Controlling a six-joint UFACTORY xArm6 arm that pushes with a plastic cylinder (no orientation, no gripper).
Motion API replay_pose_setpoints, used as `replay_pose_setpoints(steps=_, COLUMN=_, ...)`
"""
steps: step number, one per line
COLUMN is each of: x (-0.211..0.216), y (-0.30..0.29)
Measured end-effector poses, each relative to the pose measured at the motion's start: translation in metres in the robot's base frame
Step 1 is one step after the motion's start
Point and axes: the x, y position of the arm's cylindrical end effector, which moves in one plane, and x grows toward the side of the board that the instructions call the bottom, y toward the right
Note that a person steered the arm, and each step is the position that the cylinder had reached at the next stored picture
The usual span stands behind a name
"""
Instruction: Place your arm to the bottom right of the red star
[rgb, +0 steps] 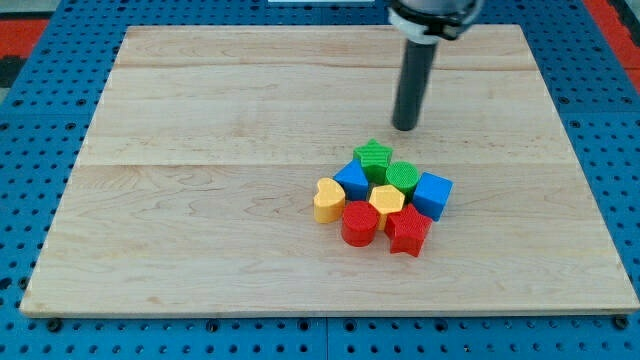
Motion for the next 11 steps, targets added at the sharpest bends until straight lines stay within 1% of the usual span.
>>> replay_pose_setpoints(steps=1, x=0.04, y=-0.017)
replay_pose_setpoints(steps=2, x=0.05, y=-0.01)
replay_pose_setpoints(steps=3, x=0.044, y=-0.014)
replay_pose_setpoints(steps=4, x=0.051, y=0.034)
replay_pose_setpoints(steps=5, x=0.102, y=0.078)
replay_pose_setpoints(steps=6, x=0.123, y=0.094)
replay_pose_setpoints(steps=8, x=0.15, y=0.083)
replay_pose_setpoints(steps=9, x=0.168, y=0.056)
replay_pose_setpoints(steps=10, x=0.171, y=0.101)
replay_pose_setpoints(steps=11, x=0.194, y=0.076)
